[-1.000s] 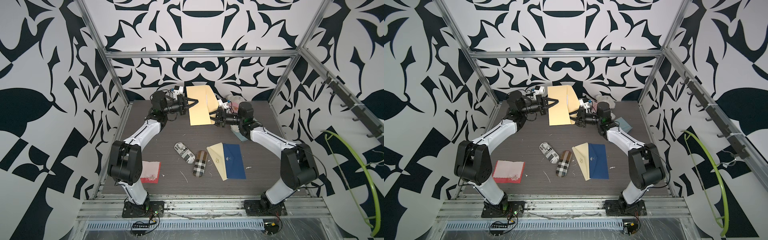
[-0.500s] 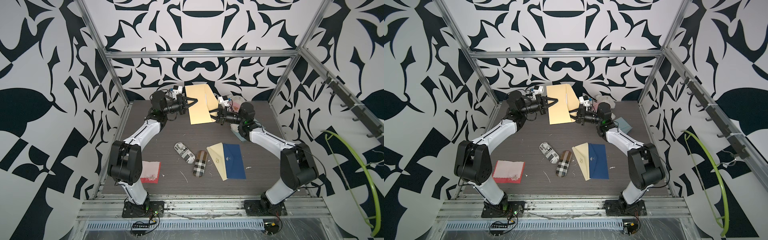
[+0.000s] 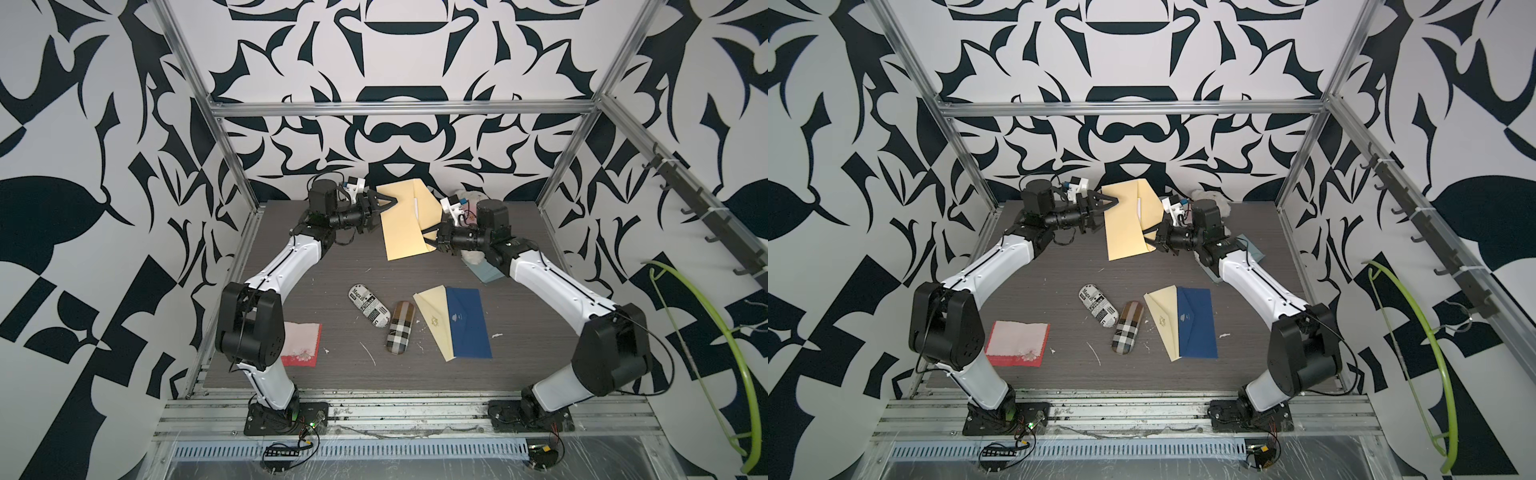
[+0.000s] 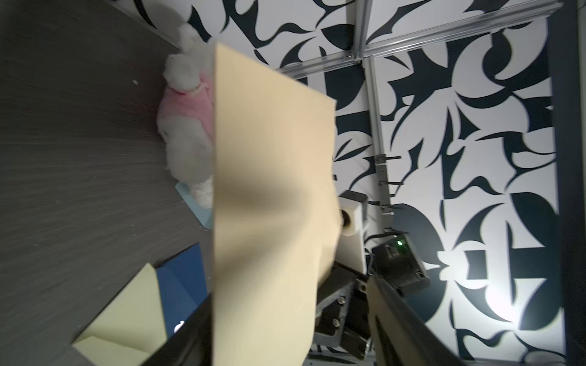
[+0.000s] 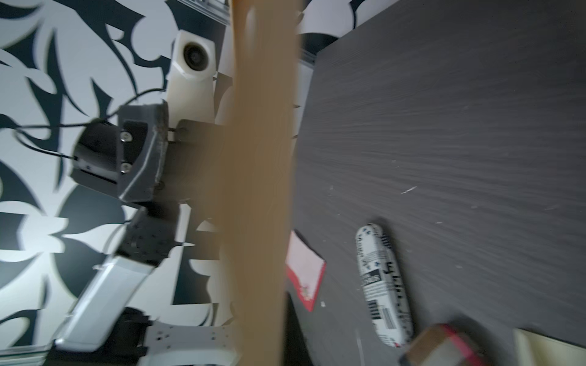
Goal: Take the letter paper out of the envelope
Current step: Pick up the envelope from the envelope, then take out the letter paper from the envelope.
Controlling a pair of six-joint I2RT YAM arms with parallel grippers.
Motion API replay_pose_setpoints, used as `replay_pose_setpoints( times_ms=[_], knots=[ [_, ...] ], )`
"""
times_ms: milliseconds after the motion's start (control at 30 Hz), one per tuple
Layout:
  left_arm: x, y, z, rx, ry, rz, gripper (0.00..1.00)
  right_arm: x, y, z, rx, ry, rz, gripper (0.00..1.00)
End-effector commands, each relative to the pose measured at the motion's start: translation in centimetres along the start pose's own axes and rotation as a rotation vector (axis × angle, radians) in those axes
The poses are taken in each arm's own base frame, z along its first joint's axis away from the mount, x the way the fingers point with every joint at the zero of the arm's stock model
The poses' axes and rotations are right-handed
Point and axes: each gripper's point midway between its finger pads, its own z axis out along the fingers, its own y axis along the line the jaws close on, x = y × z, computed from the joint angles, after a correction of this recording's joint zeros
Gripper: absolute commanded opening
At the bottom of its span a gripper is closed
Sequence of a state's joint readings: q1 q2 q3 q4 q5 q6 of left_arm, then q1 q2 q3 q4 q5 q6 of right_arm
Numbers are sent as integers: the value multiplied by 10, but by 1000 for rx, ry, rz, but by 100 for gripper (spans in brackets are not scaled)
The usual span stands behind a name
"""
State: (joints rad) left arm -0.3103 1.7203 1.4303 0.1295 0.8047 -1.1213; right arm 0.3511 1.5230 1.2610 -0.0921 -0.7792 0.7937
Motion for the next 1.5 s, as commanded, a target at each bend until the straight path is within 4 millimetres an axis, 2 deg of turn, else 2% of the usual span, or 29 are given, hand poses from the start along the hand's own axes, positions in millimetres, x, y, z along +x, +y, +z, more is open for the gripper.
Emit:
replay_pose_setpoints(
  times_ms=[0,100,233,367,467,567,733,833,1067,1300,1467],
  knots=[
    [1,-2,-21,-167,-50,64,74,-3,-29,-29,320,-32,-187,0],
    [-1,-14,-22,-157,-56,59,73,-13,-43,-46,516,-78,-308,0],
    [3,-41,-15,-132,-51,84,66,-24,-41,-62,704,-142,-500,0],
    [13,-61,0,-103,-30,82,53,-28,-31,-65,772,-197,-651,0],
    [25,-71,14,-93,-9,87,44,-26,-25,-62,758,-213,-705,0],
    [35,-73,26,-101,8,81,34,-21,-19,-58,728,-221,-753,0],
    [47,-74,38,-107,16,65,24,-14,-14,-54,709,-218,-816,0],
    [49,-73,40,-129,7,57,24,-14,-13,-54,735,-222,-850,0],
    [50,-55,38,-211,-8,-5,24,-12,-10,-49,845,-227,-967,0],
    [51,-63,38,-183,-40,-18,22,-9,-13,-41,897,-213,-1011,0],
    [54,-55,39,-195,-33,-35,19,-9,-8,-36,867,-206,-1002,0]
  ],
)
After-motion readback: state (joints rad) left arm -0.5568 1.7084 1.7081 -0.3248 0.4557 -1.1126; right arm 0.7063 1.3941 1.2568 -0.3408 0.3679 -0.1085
